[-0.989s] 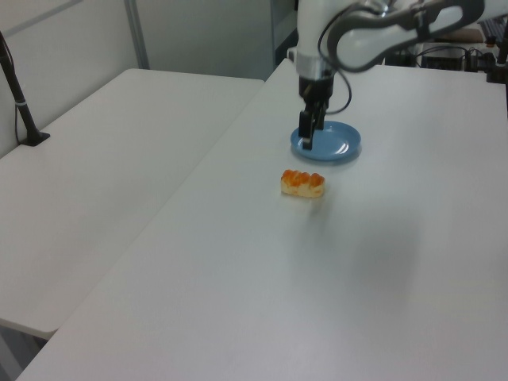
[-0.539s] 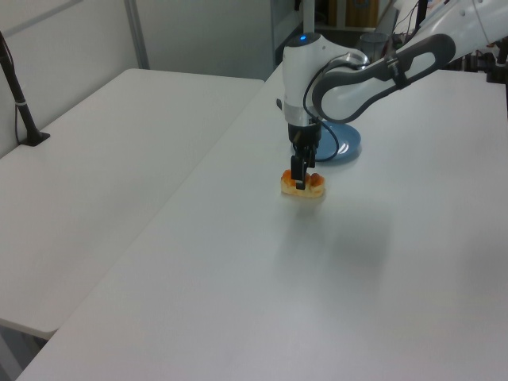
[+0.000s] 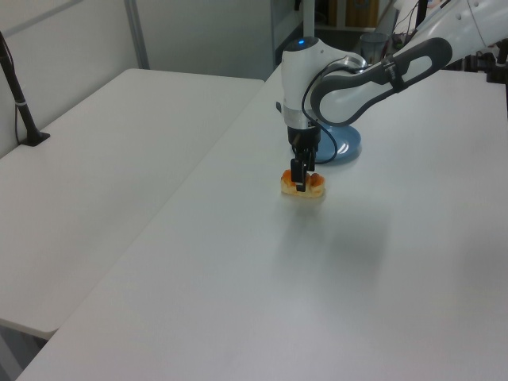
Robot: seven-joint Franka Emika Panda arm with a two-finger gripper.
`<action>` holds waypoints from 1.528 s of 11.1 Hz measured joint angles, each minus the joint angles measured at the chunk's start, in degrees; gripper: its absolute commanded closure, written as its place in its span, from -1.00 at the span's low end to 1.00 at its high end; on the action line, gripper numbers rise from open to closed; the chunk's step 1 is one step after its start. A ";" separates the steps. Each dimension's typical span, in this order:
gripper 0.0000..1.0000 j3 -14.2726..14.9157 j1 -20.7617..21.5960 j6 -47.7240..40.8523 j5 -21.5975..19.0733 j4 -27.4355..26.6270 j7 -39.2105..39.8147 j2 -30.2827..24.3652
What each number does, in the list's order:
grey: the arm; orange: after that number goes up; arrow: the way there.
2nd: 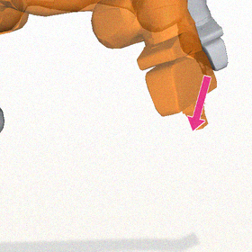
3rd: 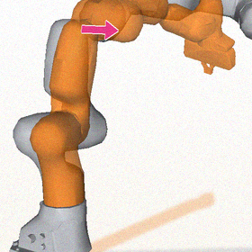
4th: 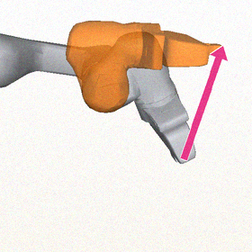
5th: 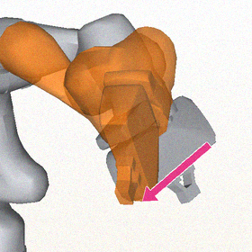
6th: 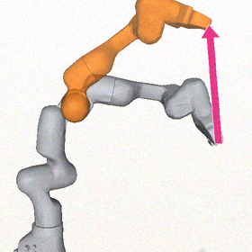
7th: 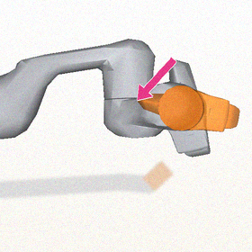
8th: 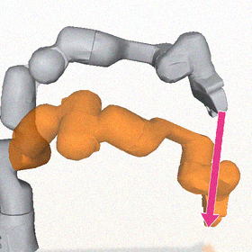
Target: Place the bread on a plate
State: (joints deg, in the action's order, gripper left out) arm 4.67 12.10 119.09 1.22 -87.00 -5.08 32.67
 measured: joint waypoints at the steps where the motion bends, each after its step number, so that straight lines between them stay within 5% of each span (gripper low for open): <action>1: -0.57 0.00 0.00 0.00 0.00 -0.07 -0.01 0.36; 4: -0.04 0.06 -0.86 1.43 -0.70 -0.07 -0.07 1.70; 11: -0.05 0.60 -2.58 1.20 -0.82 1.54 0.79 0.38; 17: -0.20 1.35 -15.52 -1.35 -0.66 1.63 19.55 -1.76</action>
State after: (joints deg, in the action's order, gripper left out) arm 6.02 -3.42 117.74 0.56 -85.37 14.46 30.92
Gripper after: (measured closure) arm 0.467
